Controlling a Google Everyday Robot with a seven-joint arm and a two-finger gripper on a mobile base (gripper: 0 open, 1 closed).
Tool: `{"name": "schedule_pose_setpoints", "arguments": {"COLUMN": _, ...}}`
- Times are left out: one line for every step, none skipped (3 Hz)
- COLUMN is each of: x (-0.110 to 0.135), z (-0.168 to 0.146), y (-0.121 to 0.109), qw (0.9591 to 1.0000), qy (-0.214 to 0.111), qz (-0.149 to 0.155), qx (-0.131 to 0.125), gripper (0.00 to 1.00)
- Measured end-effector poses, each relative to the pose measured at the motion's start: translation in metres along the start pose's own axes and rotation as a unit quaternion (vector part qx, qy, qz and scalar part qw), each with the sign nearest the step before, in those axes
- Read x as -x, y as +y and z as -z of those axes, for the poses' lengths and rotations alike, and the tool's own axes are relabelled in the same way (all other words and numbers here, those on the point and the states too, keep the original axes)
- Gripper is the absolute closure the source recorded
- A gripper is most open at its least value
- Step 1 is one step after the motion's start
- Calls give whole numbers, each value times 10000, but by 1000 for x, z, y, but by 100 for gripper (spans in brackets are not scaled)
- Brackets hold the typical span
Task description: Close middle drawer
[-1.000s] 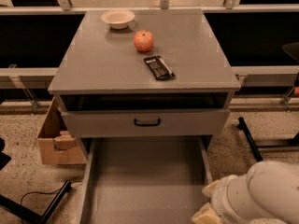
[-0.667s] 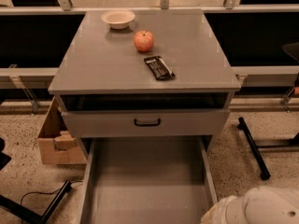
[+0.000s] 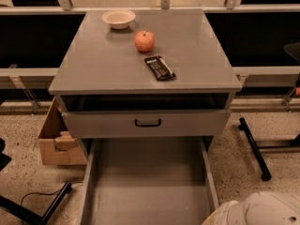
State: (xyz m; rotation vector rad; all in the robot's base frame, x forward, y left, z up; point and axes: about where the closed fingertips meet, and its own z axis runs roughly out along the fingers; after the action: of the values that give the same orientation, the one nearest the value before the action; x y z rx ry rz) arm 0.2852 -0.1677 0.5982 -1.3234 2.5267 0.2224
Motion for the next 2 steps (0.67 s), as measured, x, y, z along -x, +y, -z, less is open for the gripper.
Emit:
{"name": "schedule_pose_setpoints", "arguments": {"x": 0, "z": 0, "y": 0, "qw": 10000, "qy": 0, "qz": -1, "qx": 1, "gripper": 100}}
{"name": "schedule_pose_setpoints", "arguments": {"x": -16, "z": -17, "y": 5, "qw": 9998, "qy": -14, "qz": -142, "qx": 143, "gripper": 100}}
